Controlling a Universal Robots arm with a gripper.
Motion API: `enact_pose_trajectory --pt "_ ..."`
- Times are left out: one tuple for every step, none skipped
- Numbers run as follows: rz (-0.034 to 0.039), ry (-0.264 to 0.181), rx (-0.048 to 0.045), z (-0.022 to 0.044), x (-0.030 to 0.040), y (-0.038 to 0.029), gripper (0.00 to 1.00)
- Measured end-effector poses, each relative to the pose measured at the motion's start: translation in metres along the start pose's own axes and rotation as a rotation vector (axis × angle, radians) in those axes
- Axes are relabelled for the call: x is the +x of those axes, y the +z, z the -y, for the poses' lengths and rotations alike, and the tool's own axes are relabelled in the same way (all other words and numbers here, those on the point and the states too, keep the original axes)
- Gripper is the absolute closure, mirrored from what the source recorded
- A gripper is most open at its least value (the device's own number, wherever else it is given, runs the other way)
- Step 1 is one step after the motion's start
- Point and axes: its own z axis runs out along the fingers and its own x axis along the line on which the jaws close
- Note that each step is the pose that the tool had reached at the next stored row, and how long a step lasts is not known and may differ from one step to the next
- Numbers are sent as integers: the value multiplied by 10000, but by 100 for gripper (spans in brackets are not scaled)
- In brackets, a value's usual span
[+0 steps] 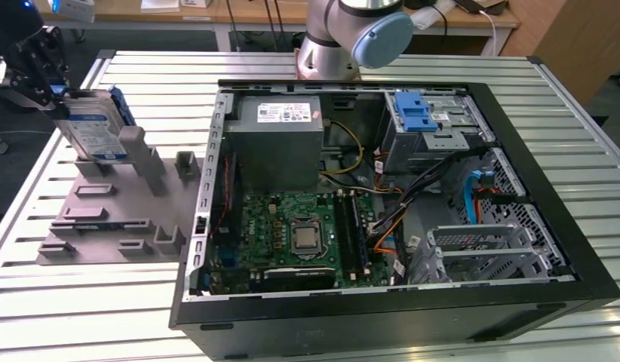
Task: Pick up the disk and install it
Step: 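Pick up the disk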
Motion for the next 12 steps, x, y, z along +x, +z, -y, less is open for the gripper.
enact_pose_trajectory --pt "0 0 0 0 0 0 64" --pt "0 0 0 0 0 0 64" --pt "0 0 -1 0 0 -2 64" --pt "-2 0 -4 0 0 -7 64" --pt "-1 0 -3 0 0 -10 64" --pt "0 0 -1 0 0 -14 64" --pt "0 0 -1 0 0 -20 64" --pt "0 0 -1 0 0 -26 64" --pt "-1 0 -2 0 -1 -32 64" --pt "0 0 0 0 -1 -39 64" --pt "0 0 0 -1 -1 -45 64" --pt "0 0 0 -1 -1 -52 64"
